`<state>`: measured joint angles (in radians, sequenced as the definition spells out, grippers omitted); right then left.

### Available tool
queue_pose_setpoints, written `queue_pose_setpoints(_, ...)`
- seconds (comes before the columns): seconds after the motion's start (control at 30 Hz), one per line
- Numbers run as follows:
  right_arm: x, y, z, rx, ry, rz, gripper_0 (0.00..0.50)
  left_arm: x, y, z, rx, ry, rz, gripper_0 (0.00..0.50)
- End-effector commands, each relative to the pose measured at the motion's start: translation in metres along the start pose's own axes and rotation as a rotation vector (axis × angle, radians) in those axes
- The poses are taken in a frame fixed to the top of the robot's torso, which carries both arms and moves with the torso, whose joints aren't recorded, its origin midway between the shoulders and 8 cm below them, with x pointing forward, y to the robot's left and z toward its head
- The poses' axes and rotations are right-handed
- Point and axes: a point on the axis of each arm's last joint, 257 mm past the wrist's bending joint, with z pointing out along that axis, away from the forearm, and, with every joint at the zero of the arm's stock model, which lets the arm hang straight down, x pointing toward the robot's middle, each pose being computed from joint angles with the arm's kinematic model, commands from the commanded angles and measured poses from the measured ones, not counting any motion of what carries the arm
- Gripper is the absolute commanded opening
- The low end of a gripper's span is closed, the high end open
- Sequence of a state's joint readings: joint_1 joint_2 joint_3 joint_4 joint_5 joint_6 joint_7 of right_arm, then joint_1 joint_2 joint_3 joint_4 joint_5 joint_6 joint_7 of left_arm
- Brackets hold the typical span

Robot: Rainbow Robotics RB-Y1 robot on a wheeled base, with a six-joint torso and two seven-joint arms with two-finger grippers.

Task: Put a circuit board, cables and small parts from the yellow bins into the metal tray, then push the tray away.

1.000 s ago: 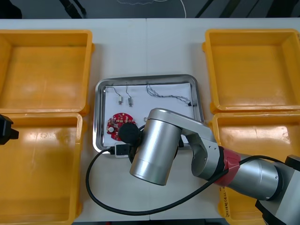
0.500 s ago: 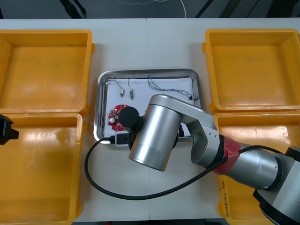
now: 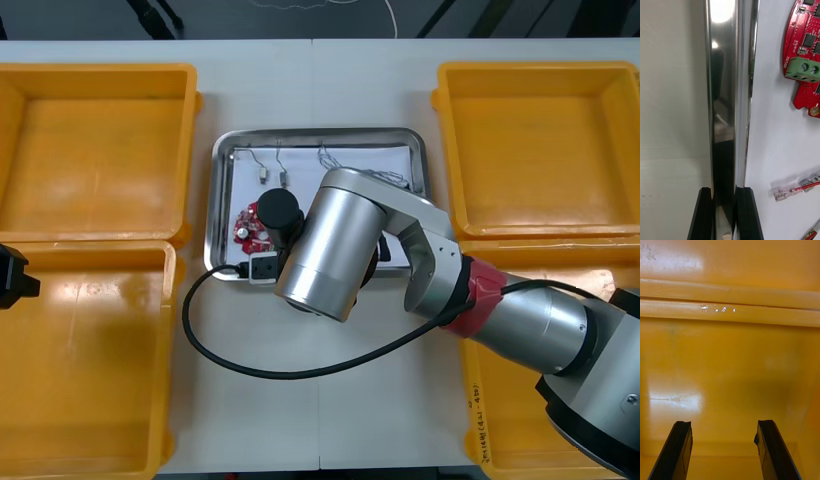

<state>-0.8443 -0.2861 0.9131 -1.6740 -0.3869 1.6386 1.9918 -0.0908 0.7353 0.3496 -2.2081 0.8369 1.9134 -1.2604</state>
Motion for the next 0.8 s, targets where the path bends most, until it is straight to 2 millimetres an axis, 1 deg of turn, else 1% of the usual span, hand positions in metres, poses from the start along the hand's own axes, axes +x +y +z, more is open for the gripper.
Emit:
queue_pose_setpoints(0.03,-0.021,-0.027,-0.016,0.043,-0.049,-0.021,0.000,0.000,0.005,-0.009,-0.030,-0.008,0.116,0.500)
queue_pose_setpoints(0.53,-0.029,-0.065,-0.016,0.068,-0.080,0.023,0.000,0.000,0.005,-0.009,-0.030,-0.008,0.116,0.500)
queue_pose_setpoints(0.8,-0.032,-0.085,-0.012,0.092,-0.094,0.028,0.000,0.000,0.005,-0.009,-0.030,-0.008,0.116,0.500)
